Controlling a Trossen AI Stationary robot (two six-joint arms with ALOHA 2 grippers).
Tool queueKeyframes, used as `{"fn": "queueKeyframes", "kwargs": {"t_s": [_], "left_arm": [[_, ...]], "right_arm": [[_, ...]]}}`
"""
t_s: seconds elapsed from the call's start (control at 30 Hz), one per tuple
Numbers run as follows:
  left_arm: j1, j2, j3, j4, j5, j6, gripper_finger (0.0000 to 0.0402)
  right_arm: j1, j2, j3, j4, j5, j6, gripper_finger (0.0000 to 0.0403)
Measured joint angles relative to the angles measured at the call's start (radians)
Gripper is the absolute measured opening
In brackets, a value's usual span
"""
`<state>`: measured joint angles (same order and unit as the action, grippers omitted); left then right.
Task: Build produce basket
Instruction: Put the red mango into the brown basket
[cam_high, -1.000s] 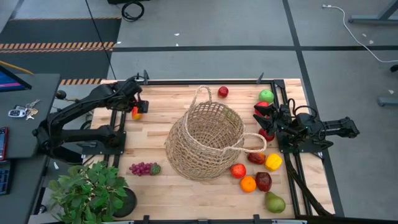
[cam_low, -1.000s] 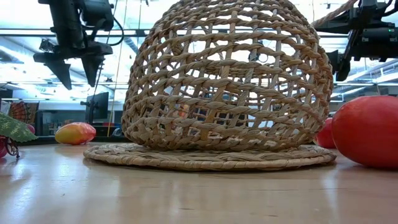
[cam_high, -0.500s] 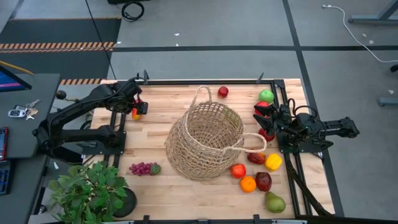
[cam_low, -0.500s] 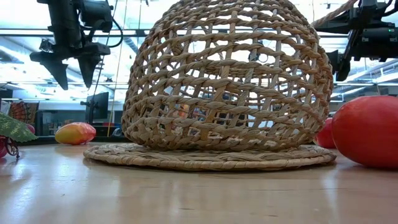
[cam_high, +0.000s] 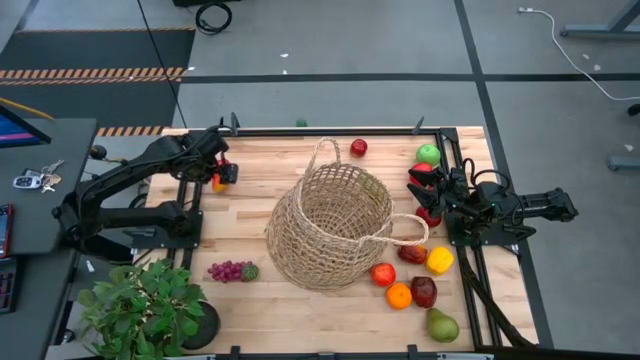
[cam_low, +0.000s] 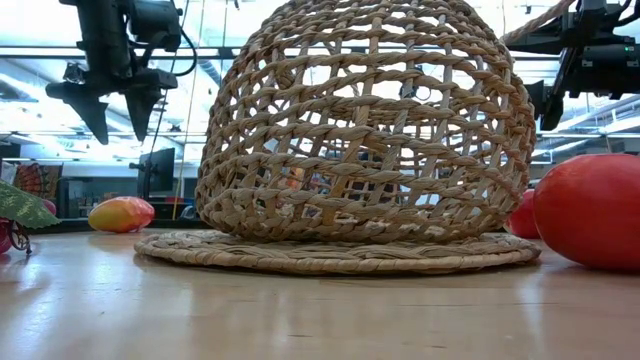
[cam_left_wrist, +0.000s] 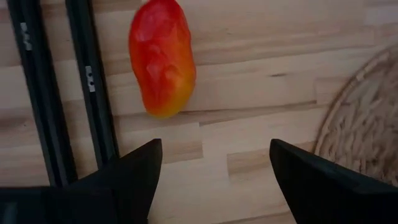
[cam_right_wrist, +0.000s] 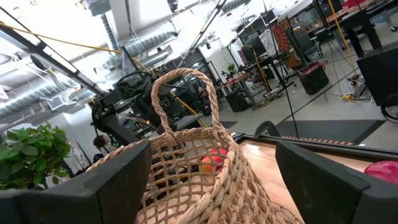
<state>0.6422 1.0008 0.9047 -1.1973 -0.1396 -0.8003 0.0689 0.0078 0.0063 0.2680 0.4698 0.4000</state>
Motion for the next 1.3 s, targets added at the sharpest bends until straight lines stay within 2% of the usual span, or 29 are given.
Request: {"fn": "queueKeyframes", "kwargs": {"t_s": [0.2,0.43,0.7,1.0,1.3], "left_arm": [[0.007,0.000,-0.045,0.073,-0.041,-0.015,0.0314],[0.094,0.011,-0.147,0.219,-0.044,0.022,0.0315],[0.205,0.116,-0.153,0.303,-0.048,0.158,0.0315],[0.258,0.270,-0.153,0.367,-0.063,0.260,0.0315],[0.281,0.295,-0.153,0.362,-0.077,0.290,0.0315]], "right_arm": [[0.000,0.000,0.000,0.000,0.000,0.000,0.0348],[0.000,0.000,0.000,0.000,0.000,0.000,0.0348],[0.000,0.000,0.000,0.000,0.000,0.000,0.0348],[0.000,0.000,0.000,0.000,0.000,0.000,0.0348],[0.000,0.000,0.000,0.000,0.000,0.000,0.0348]]}}
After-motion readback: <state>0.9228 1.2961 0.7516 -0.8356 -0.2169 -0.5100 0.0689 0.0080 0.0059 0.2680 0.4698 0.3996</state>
